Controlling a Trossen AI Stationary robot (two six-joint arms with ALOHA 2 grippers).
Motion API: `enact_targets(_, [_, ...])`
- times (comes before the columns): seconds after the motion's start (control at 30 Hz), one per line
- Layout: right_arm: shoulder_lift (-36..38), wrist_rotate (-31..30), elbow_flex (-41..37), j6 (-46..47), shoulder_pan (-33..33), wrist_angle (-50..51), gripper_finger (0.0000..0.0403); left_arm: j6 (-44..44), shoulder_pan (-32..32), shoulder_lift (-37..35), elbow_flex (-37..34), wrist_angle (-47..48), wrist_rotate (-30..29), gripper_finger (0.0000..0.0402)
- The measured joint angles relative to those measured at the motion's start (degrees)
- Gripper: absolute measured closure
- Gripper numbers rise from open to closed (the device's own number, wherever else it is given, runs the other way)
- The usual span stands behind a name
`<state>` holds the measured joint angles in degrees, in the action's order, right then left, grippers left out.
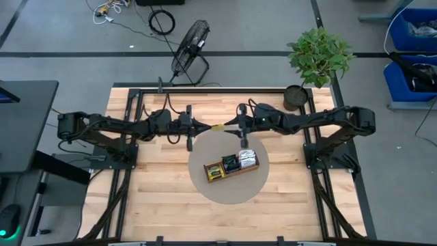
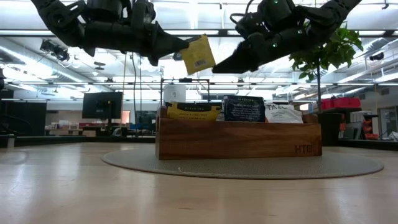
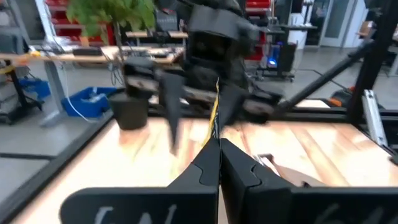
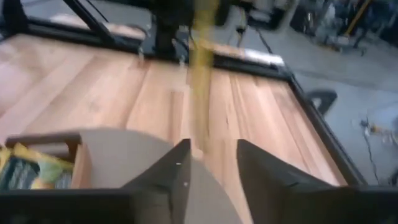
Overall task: Pick & Place Tea
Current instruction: Put the yellow tea bag into the left section of the wooden organizer
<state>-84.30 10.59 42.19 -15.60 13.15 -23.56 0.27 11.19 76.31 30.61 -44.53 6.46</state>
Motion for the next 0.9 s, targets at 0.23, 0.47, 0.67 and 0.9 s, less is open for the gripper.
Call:
enact_targets(0.23, [7.6,2.0,-0.8,1.2,2.6,8.0,0.0203,-2.6,-4.5,-0.2,0.0,4.5,-3.6,0.0400])
enact_targets(0.47, [17.7,1.3,-8.0,2.1,3.7,3.0,0.0195,-5.7,-11.3,-0.2,0.0,7.2,-11.6,0.0400])
enact_targets(0.67, [23.7,-3.9,-13.0,3.5,3.7,3.0,0.0195,-11.4,-18.1,-0.2,0.0,11.4,-19.7,0.0401])
enact_targets(0.9, [26.3,-5.7,-15.6,4.7,3.7,2.8,0.0195,-16.5,-25.7,-0.2,0.0,12.0,-30.0,0.0401])
